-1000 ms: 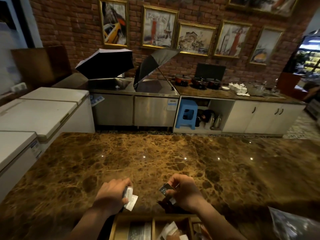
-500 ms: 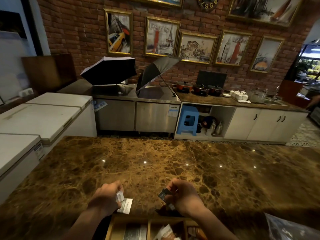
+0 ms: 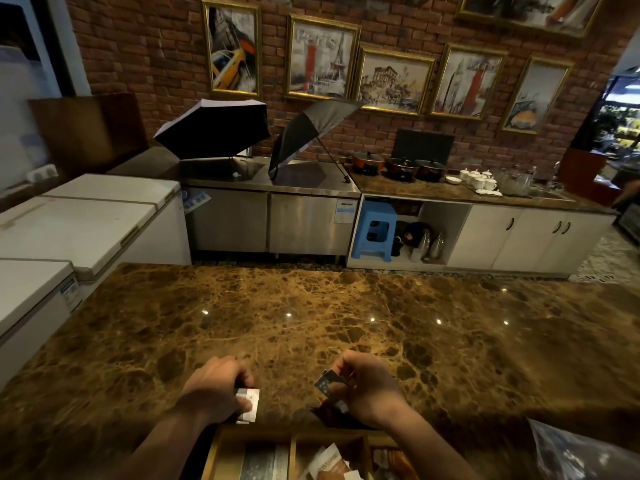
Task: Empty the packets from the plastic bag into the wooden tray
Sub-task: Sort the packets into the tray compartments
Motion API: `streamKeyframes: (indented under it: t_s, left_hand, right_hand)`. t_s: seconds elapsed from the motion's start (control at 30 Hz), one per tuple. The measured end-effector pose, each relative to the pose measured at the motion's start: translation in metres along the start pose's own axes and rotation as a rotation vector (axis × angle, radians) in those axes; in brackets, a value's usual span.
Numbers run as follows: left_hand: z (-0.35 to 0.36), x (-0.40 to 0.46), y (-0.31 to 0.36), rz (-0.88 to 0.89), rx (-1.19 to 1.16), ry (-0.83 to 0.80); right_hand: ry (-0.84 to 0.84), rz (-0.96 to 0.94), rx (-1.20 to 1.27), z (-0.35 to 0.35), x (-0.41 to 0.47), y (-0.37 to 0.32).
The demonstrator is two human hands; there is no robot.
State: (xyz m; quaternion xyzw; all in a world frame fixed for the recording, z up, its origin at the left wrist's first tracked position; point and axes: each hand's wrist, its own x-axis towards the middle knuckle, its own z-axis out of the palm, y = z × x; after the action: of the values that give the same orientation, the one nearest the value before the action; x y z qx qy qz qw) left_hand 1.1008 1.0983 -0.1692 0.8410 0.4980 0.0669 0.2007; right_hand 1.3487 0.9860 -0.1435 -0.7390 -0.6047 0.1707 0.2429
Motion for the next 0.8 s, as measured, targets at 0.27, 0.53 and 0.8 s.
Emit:
streamKeyframes:
  t_s: [0.27,0.53,0.8]
  left_hand:
    - [-0.01,0.008,0.0,-0.044,0.065,-0.129]
    - [-0.002,0.011,-0.007,-0.094,0.13,-0.166]
    - [0.0,0.005,-0.011,-0.063,0.179,-0.145]
  right_hand:
    - [-0.024,-0.037,0.028,0.015,0.007,0.003]
    - [-0.039,0.015,0.089,0.019,0.013,0.0]
    - [-0.043,0.017,0.091,0.016,0.011,-0.003]
